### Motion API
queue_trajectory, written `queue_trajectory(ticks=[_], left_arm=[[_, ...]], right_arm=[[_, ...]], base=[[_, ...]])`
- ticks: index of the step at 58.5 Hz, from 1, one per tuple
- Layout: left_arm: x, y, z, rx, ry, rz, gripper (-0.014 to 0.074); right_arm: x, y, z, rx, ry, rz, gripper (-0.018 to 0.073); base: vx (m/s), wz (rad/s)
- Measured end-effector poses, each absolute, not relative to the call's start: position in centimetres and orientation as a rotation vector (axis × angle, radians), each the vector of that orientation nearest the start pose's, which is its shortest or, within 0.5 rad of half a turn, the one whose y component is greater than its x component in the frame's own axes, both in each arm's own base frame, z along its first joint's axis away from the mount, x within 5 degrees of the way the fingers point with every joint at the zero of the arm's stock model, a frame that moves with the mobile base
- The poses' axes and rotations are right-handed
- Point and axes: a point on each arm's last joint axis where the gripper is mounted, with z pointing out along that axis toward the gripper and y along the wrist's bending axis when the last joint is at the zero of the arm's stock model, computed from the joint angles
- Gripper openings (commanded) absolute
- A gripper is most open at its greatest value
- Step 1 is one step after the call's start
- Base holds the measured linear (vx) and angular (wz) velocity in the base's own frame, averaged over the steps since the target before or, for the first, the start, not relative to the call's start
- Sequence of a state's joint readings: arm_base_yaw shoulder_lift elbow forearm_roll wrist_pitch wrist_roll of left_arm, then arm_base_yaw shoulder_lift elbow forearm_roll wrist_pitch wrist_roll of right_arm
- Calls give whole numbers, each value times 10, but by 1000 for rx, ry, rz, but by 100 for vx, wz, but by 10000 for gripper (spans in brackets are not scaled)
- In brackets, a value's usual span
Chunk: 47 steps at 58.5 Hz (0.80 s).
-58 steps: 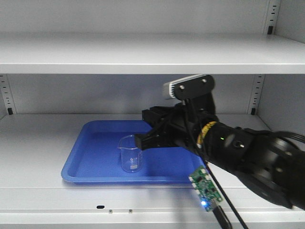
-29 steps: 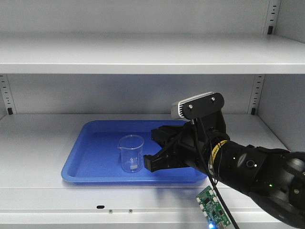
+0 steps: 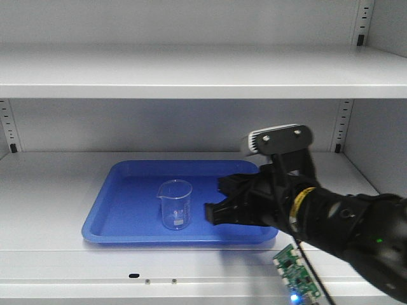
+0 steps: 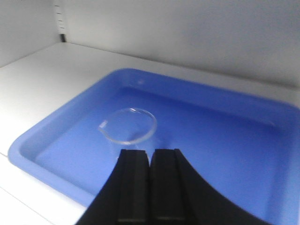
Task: Pick beaker and place in left cabinet
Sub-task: 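Withdraw the open right gripper away from the beaker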
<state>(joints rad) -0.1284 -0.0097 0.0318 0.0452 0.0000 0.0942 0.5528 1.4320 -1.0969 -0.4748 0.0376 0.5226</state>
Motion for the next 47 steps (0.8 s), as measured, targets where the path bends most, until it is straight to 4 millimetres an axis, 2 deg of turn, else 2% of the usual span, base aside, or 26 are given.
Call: queue_trajectory(ticks=[5,15,24,33,47], left_arm=[[56,-7,203,201,1492,9,1],[56,-7,203,201,1492,9,1],[56,-7,203,201,1492,9,1],[56,-7,203,201,1492,9,1],[56,-7,203,201,1492,9,1]], right_arm=[[276,164,352,-385,1870,399,-7],[252,145,373,-383,1897,328,-6],[241,123,381,-327,1925,309,-6],[223,92,356,-210,1926,331,-6],[174,46,307,-83,1825,294,-6]], base=[[0,0],[0,0],[0,0],[0,0],[0,0]])
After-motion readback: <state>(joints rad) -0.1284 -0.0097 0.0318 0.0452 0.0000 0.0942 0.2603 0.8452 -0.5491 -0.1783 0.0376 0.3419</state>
